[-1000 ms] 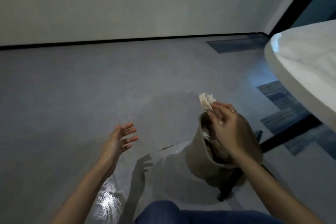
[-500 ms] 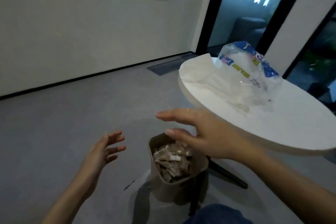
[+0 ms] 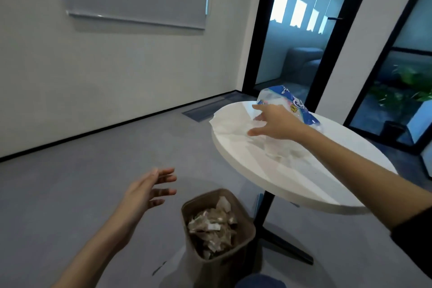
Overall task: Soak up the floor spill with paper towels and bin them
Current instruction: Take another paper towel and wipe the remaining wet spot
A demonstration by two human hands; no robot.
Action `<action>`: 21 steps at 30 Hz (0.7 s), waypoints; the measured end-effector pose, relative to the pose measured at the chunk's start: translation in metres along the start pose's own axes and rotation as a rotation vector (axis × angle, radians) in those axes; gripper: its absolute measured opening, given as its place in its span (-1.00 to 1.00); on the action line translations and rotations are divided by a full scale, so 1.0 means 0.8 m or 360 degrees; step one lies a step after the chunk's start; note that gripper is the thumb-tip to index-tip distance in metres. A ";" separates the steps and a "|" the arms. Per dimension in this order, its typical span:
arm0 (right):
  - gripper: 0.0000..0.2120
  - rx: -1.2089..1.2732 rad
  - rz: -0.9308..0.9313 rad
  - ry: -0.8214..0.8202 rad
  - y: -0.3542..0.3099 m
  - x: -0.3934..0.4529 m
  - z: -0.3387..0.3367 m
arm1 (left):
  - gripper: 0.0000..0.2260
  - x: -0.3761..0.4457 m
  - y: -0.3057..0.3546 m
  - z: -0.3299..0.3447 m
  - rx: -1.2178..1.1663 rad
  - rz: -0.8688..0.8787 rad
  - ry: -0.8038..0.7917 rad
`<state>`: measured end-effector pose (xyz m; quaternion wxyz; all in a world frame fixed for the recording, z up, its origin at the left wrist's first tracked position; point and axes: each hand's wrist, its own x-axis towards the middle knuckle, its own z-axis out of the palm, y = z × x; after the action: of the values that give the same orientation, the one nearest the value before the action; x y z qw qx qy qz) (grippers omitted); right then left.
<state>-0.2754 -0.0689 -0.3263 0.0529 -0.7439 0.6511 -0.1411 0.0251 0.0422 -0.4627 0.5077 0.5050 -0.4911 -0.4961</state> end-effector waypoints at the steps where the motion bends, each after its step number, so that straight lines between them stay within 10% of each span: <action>1: -0.38 0.0026 0.0005 0.0076 0.001 0.003 0.007 | -0.66 -0.002 0.002 -0.002 0.0025 0.0006 -0.0008; 7: -0.92 0.0424 -0.0378 0.0570 -0.072 -0.034 0.034 | -0.71 -0.009 0.007 0.001 0.0067 0.0037 -0.0023; 12: -0.94 0.1618 -0.0466 -0.0038 -0.161 -0.072 0.066 | -0.05 -0.009 0.015 0.011 -0.0466 0.0003 -0.0118; 16: -0.92 0.1951 -0.0237 -0.0392 -0.200 -0.067 0.122 | -0.44 -0.014 0.017 0.000 -0.0933 -0.0032 -0.0084; 21: -0.88 0.1579 -0.0177 -0.0157 -0.197 -0.052 0.196 | -0.70 0.001 -0.035 -0.040 -0.0839 -0.0078 0.0641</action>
<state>-0.0860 -0.0214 -0.4401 0.4234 -0.6685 0.4617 -0.4010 0.0569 0.0425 -0.4910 0.6957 0.4558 -0.2233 -0.5084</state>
